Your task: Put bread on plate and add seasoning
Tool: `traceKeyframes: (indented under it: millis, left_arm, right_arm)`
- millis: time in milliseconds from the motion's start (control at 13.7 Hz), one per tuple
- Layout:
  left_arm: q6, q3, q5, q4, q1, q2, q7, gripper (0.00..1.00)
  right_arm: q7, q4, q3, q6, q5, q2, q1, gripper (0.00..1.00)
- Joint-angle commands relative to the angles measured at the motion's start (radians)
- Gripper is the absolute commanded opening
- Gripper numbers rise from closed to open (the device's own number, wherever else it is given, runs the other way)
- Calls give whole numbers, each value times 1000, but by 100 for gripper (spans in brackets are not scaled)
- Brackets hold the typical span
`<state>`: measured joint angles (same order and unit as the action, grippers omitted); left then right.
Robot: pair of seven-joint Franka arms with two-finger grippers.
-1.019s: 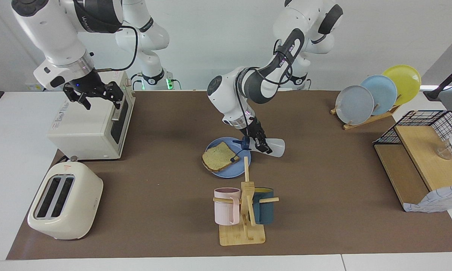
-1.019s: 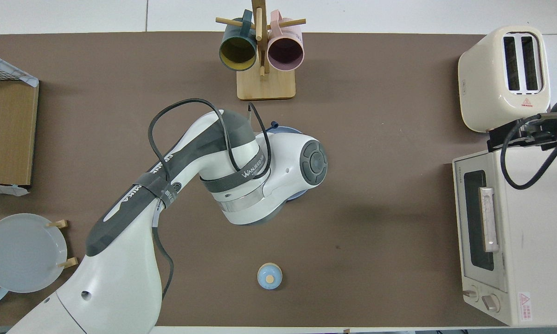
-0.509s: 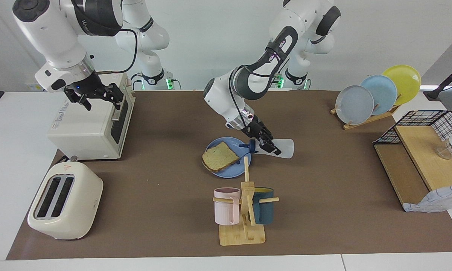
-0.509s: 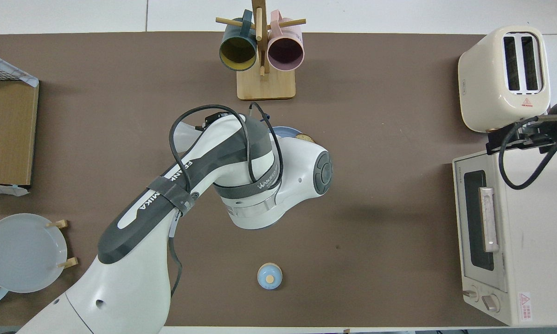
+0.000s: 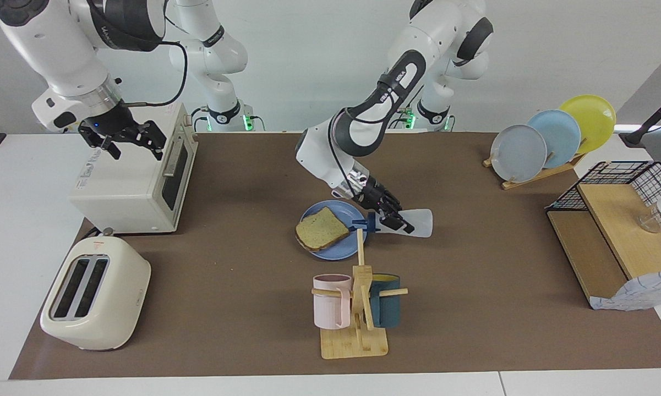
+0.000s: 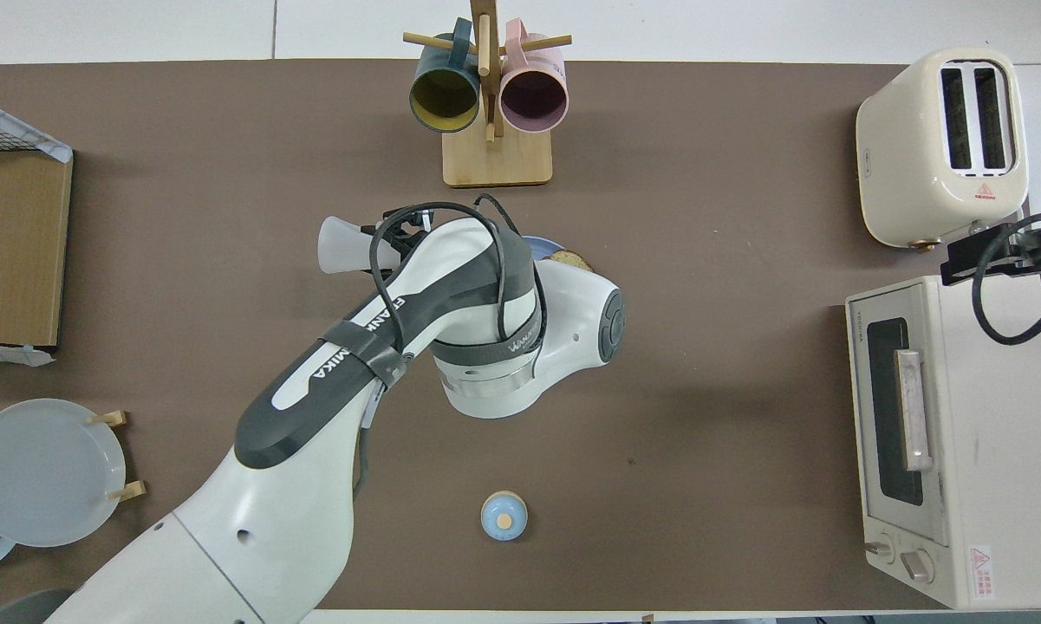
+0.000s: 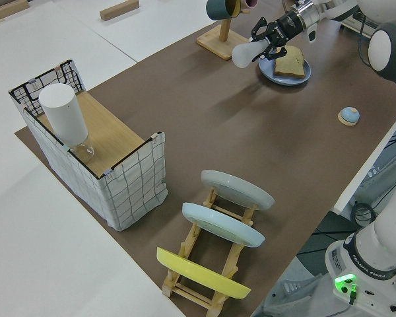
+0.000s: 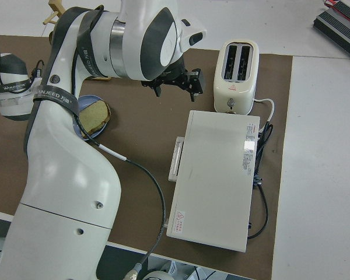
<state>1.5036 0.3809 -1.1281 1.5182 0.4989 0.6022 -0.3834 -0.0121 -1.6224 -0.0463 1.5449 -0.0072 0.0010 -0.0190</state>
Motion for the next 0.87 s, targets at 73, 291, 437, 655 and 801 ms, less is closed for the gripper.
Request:
traceKeyframes:
  millis: [73,291,437,655,801]
  left_arm:
    - [-57,-53,-157,-112,76,119,8,0]
    - [-88,-54,-248,-110,113,146,9,0]
    - [-101,-56,-256,-113,147,145,9,0]
    - [-134,-60,-256,-116,171,143,11,0]
    - [-132,-60,-260,-112,170,143,12,0]
  right_arm:
    - [-19,-14,11,11,-2,-15,-6,100]
    - [-19,-14,11,9,-2,-15,-7,100]
    - [-19,-14,11,9,-2,-15,-7,100]
    - [-19,-14,11,9,-2,-16,-6,100]
    - [-19,-14,11,9,-2,-16,-7,100]
